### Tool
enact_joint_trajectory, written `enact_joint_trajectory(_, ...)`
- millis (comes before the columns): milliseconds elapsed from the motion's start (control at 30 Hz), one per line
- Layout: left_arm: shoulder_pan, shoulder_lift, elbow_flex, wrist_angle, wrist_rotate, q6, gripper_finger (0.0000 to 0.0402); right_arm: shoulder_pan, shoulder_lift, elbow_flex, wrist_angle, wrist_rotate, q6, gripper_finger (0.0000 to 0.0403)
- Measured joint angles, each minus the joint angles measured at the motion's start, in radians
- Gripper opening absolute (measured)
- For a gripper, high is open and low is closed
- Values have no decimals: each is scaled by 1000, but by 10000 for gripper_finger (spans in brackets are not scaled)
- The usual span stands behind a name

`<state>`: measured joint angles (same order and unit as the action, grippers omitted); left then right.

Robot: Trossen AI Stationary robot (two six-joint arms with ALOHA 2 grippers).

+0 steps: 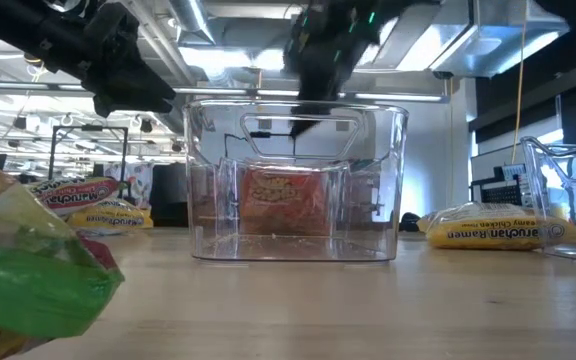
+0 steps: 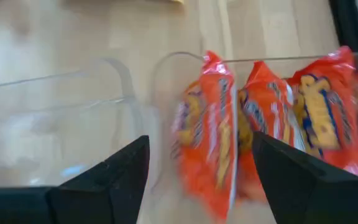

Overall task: Sort Maruchan noodles
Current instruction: Put the yellow noodle pack into the middle transparent bin

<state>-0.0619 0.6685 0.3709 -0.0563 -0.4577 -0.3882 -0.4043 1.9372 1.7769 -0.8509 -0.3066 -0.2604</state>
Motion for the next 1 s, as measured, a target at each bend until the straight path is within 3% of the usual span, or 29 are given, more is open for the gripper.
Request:
enact_joint_trajectory(133,-2,2,0,22,8,-3,166,56,-129,-13,-176,57,52,257)
enact_joint_trajectory(267,-14,37,-1,64,43,-20,166,145,-279,-134,-224,133,137,257)
enact_joint_trajectory(567,-73,208,-1,224,83,-27,166,263,-601,-613,-4,193,369,257)
enact_joint_trajectory(800,-121,257,0,232,122,-100,166,260,-719,-853,174,211,487,257)
enact_joint_trajectory(900,-141,255,38,150,126,-129,163,261,-721,-887,248,204,499,257)
enact_joint_trajectory(1000,-166,256,144,-85,97,-176,162,261,-721,-913,338,178,500,257)
